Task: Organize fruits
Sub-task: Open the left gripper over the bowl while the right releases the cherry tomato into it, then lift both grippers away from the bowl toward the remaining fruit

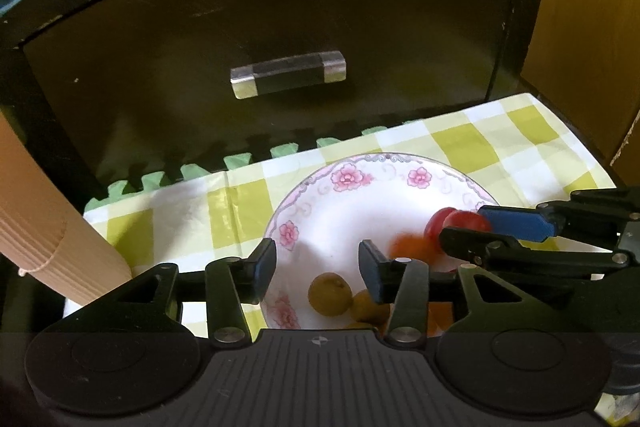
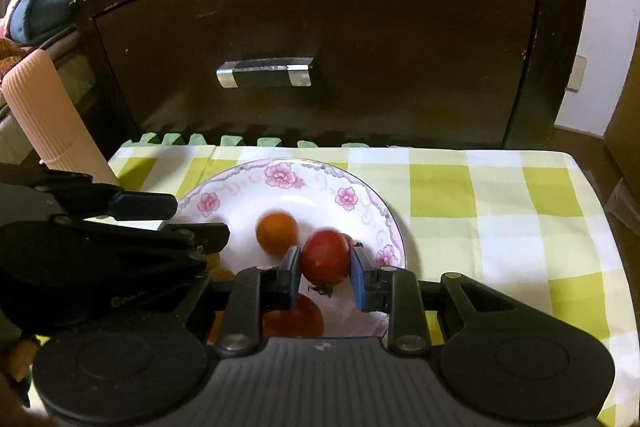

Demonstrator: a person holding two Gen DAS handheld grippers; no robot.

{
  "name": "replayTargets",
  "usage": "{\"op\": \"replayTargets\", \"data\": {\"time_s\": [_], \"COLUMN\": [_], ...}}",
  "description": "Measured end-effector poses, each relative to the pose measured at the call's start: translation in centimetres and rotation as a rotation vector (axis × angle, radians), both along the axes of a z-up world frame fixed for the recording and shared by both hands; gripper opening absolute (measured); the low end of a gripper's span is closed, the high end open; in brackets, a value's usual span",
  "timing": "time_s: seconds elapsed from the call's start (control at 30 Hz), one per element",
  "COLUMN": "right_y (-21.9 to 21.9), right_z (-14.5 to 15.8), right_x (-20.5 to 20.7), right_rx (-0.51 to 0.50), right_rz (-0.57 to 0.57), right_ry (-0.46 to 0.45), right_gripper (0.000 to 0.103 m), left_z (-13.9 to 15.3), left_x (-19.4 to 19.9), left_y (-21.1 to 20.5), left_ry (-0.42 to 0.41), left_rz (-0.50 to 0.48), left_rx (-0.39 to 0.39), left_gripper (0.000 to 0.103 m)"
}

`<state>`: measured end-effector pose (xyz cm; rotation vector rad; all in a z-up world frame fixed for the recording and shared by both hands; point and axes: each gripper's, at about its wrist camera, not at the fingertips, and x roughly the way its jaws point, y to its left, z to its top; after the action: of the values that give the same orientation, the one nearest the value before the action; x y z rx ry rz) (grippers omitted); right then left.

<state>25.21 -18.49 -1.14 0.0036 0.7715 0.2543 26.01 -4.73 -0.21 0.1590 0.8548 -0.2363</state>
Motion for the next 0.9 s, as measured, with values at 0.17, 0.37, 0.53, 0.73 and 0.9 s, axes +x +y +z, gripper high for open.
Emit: {"op": "replayTargets", "data": {"time_s": [0.17, 0.37, 0.53, 0.73, 0.9], "right_y": [0.2, 0.1, -0.1, -0.5, -0.5], "right_z": [0.4, 1.0, 1.5, 2.2, 2.6], "right_x": [-0.3, -0.5, -0.7, -1.1, -1.7], "right_rx": [0.011, 0.044, 0.051, 0.061, 0.064], "right_rz": [0.002, 0.0, -0.011, -0.031, -0.034], "right_ry": [-0.01, -0.011, -0.018, -0.026, -0.029], "right_gripper": [0.026, 0.027, 0.027, 0.027, 0.027], "left_z": [0.4, 1.2, 1.7, 2.0, 2.3], "left_x": [-0.2, -0.5, -0.9, -1.8, -2.3], "left_y": [0.5, 0.9, 0.9, 0.8, 1.0], "left_ry": [-0.009, -0.025, -0.033, -0.043, -0.04], "left_rz": [0.012, 0.021, 0.017, 0.002, 0.0], "left_rx": [-0.012, -0.027, -0.035, -0.02, -0.02], "left_gripper": [0.058, 0.058, 0.062, 0.063, 0.063]}}
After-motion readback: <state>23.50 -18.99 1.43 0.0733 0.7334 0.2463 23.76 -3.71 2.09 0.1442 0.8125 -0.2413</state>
